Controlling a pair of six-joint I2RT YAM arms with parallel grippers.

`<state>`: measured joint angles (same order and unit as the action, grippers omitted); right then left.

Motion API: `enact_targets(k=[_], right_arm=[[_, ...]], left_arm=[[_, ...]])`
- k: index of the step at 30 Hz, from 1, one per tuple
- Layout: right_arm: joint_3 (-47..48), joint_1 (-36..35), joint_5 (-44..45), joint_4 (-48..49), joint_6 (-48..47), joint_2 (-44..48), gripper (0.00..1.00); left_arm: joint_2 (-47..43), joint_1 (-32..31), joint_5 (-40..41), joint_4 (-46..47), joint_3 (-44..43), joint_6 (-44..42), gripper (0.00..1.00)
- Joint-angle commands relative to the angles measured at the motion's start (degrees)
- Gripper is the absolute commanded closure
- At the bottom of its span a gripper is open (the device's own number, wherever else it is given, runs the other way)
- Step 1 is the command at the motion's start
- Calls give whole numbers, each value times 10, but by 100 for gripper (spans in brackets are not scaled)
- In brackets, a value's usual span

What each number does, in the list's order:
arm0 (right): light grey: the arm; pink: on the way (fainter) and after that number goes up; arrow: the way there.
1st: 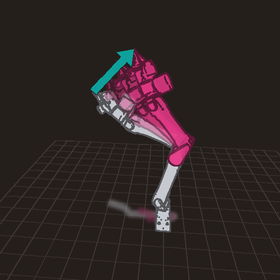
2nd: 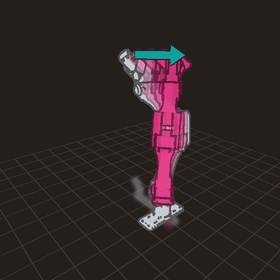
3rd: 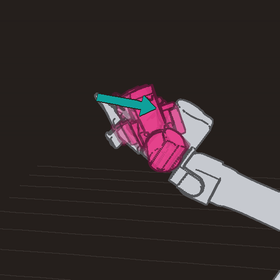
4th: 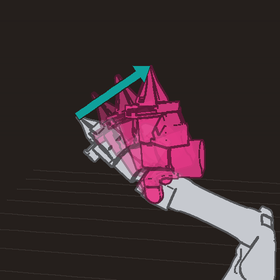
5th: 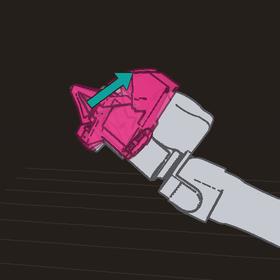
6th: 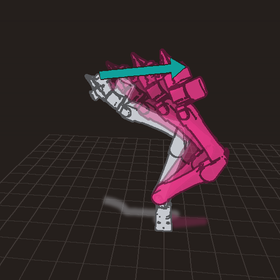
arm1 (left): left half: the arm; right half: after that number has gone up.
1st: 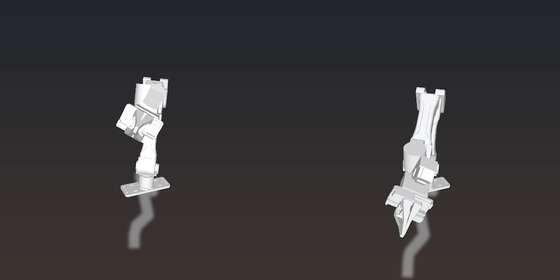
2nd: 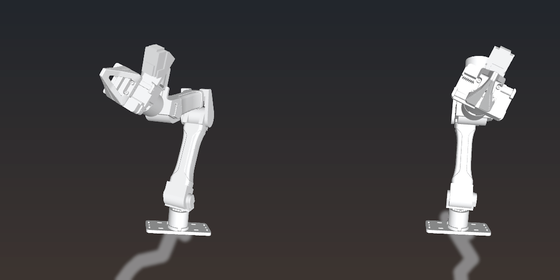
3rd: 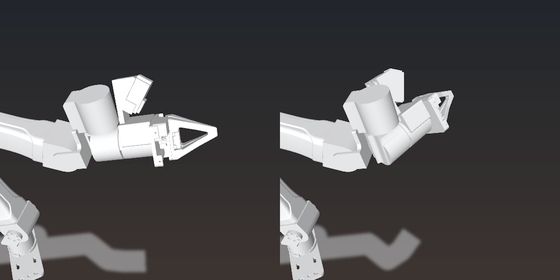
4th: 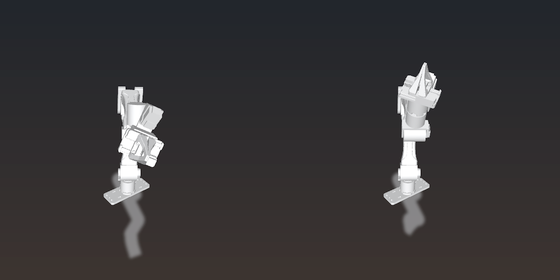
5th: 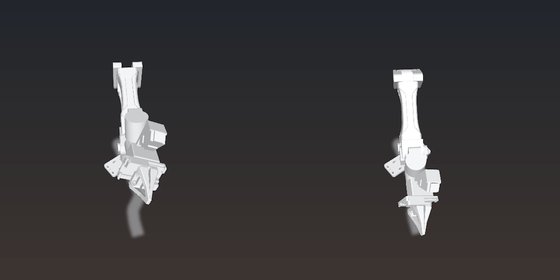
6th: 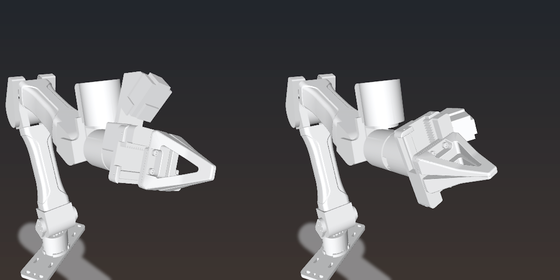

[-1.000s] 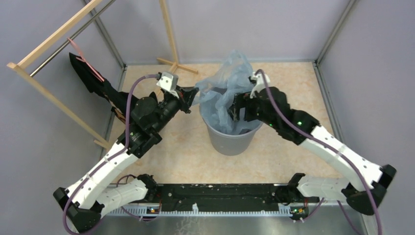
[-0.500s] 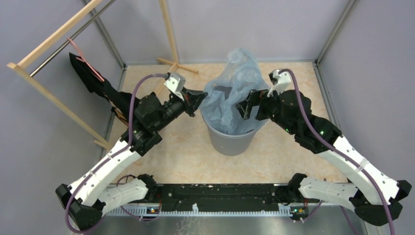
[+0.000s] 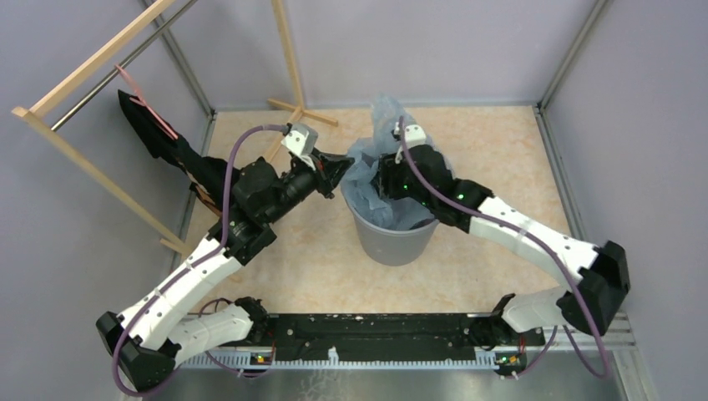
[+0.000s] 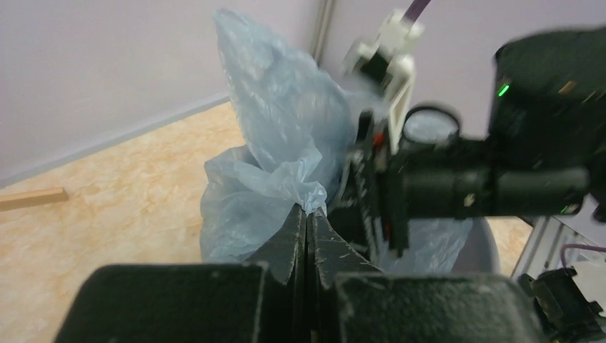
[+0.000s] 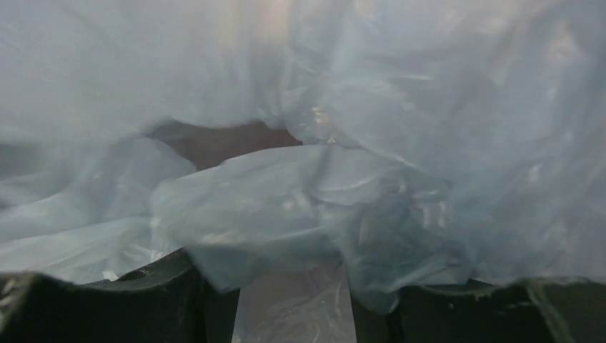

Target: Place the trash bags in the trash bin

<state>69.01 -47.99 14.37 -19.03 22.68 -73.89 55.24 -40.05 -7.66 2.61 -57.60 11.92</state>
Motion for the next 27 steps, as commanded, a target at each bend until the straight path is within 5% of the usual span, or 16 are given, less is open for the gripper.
enact_targets(k=[1, 10, 16, 27], right_arm=[[-48, -2, -23, 103, -5, -49, 50], [-38, -2, -74, 290, -10, -164, 49], [37, -2, -101, 204, -4, -157, 43], [32, -2, -51, 5, 26, -12, 13]], left_arm=[[-1, 1, 70, -1, -13, -10, 100], [27, 1, 128, -23, -22, -9, 100], [21, 1, 160, -21, -16, -18, 100], [-1, 1, 138, -10, -10, -7, 100]])
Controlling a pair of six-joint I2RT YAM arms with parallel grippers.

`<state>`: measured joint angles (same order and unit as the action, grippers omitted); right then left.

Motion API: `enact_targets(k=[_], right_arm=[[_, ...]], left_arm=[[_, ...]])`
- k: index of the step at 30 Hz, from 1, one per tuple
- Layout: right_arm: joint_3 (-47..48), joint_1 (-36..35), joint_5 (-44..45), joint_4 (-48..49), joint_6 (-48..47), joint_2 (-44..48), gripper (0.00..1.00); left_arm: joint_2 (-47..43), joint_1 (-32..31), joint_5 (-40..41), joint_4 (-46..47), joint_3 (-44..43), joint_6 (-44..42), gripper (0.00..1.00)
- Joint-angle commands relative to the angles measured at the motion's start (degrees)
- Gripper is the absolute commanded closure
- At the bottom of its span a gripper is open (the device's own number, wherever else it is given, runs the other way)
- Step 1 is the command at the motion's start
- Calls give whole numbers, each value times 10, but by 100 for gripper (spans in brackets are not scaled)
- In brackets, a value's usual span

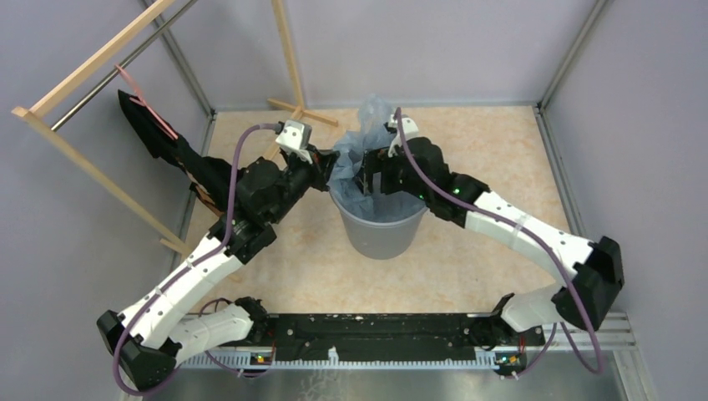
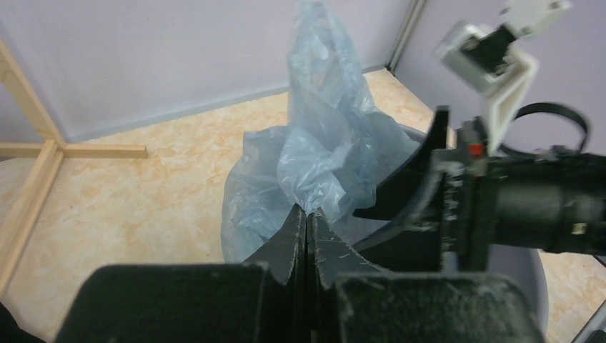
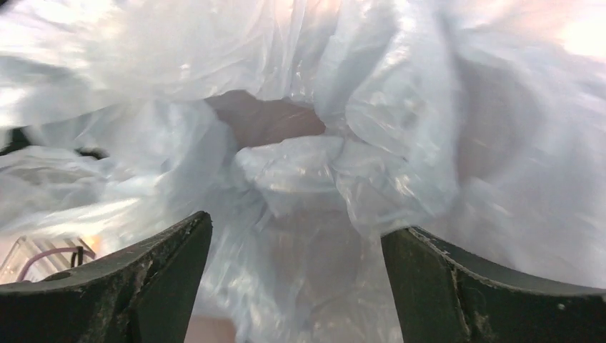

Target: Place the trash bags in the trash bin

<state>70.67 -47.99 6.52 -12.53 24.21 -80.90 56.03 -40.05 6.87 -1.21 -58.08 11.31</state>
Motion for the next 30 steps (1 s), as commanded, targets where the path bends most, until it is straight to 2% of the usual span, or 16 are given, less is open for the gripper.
enact_targets(k=[1, 7, 12, 14, 17, 19, 22, 30], right_arm=[[12, -2, 33, -65, 11, 70, 11], [17, -2, 51, -99, 8, 121, 6], [3, 10, 55, -55, 33, 145, 6], [-8, 21, 29, -21, 65, 138, 10], [-33, 47, -12, 35, 128, 121, 29], [-47, 65, -35, 70, 169, 109, 37], [-50, 81, -17, 80, 188, 87, 38], [-27, 87, 14, 88, 141, 46, 40]], left_arm=[[-9, 1, -7, 27, -5, -1, 100], [-12, 1, -1, 28, -4, -1, 100], [-21, 2, -8, 36, 1, 4, 100], [-26, 1, -7, 40, 5, 4, 100], [-28, 1, -2, 42, 7, 1, 100], [-28, 1, 1, 42, 7, 0, 100], [-29, 2, 4, 42, 8, -2, 100], [-33, 2, 5, 46, 10, -6, 100]])
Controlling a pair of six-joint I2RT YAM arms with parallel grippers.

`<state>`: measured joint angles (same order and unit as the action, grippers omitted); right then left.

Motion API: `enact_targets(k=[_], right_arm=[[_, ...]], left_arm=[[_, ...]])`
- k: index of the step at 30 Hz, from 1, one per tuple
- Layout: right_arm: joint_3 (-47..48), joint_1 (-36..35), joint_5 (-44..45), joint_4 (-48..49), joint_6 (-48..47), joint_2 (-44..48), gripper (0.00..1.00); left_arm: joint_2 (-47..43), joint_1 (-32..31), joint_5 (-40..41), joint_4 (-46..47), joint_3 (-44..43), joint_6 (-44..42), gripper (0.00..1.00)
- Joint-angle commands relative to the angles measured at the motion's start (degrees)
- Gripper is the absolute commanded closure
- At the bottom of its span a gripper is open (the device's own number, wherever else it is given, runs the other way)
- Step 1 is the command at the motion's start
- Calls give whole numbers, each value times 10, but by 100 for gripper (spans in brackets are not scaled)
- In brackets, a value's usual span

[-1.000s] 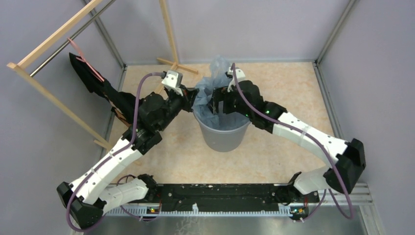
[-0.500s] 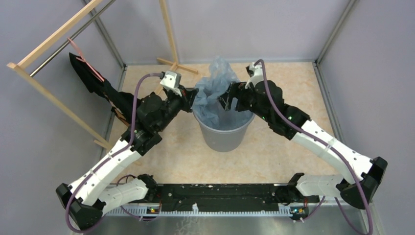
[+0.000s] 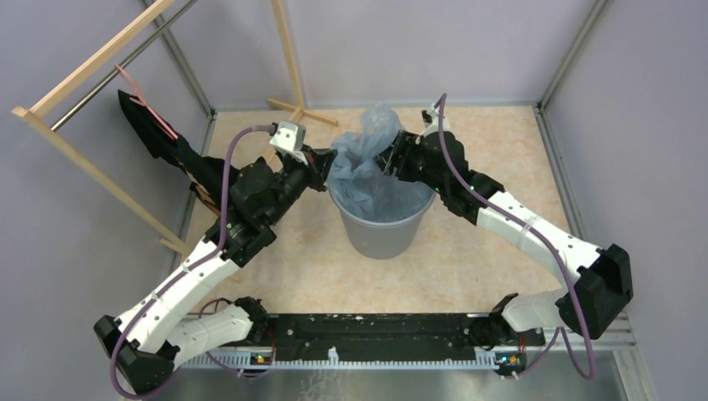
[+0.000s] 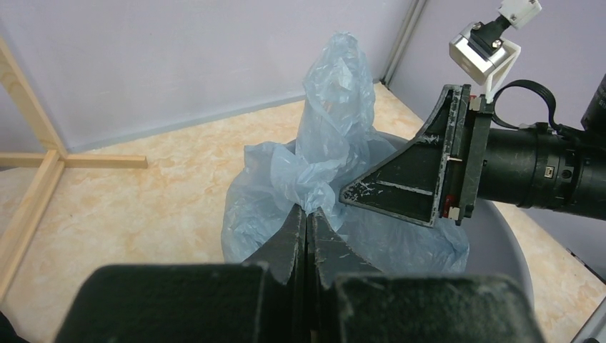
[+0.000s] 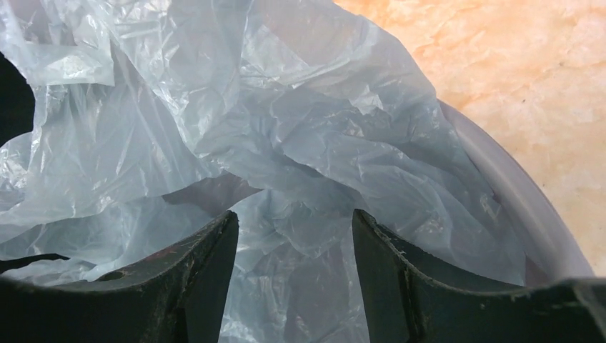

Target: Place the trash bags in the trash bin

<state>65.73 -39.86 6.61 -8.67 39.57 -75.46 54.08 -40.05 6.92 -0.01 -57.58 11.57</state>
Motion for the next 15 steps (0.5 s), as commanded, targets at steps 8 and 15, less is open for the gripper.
enact_targets(k=[8, 15], right_arm=[[19, 6, 23, 75, -75, -34, 36], [17, 6, 5, 111, -122, -38, 48]], left_arm=[[-8, 1, -2, 36, 6, -6, 100], [-3, 2, -4, 35, 7, -4, 100]])
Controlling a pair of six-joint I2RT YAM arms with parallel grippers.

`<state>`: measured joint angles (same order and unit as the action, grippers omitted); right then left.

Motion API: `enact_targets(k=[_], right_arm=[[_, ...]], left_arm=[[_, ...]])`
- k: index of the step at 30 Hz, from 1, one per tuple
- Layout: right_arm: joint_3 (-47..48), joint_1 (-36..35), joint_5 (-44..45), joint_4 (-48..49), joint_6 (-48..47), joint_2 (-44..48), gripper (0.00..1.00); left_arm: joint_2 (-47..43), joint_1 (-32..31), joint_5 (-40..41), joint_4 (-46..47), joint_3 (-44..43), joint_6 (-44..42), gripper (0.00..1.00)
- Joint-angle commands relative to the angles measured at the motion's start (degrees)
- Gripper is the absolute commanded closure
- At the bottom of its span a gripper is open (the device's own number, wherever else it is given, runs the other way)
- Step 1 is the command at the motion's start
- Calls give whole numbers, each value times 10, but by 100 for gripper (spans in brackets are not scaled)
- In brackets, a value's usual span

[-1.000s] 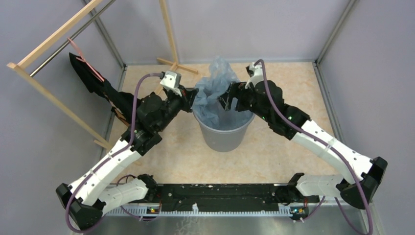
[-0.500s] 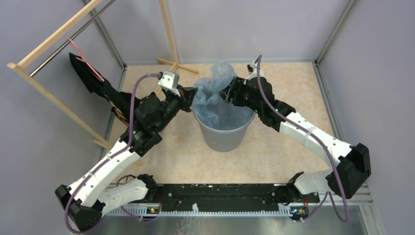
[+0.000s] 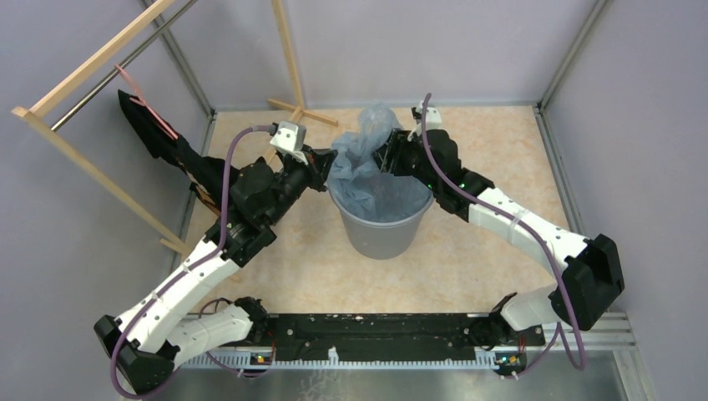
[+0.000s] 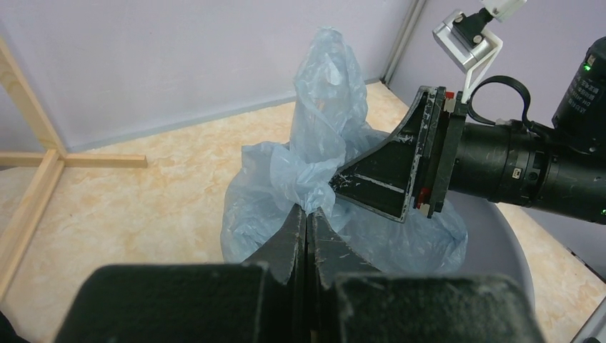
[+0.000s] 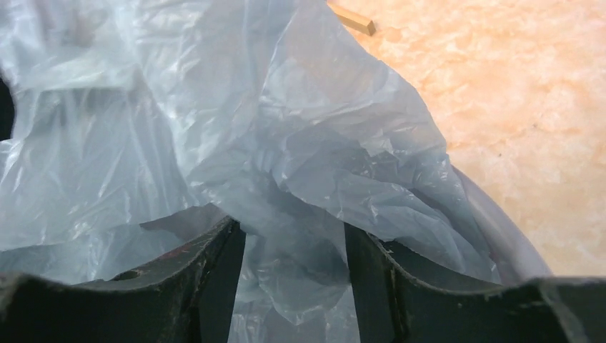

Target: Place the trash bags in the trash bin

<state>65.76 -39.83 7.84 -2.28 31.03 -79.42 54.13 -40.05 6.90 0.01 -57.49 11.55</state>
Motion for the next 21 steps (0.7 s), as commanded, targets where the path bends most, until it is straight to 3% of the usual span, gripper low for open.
enact_targets(k=[1, 13, 21], right_arm=[[22, 6, -16, 41, -35, 6, 52], [4, 9, -174, -128, 56, 182, 98], [5, 40, -257, -266, 44, 250, 100]], left_arm=[[-4, 2, 1, 37, 8, -5, 100], [-12, 1, -14, 35, 4, 8, 100], [-14, 1, -31, 39, 13, 9, 100]])
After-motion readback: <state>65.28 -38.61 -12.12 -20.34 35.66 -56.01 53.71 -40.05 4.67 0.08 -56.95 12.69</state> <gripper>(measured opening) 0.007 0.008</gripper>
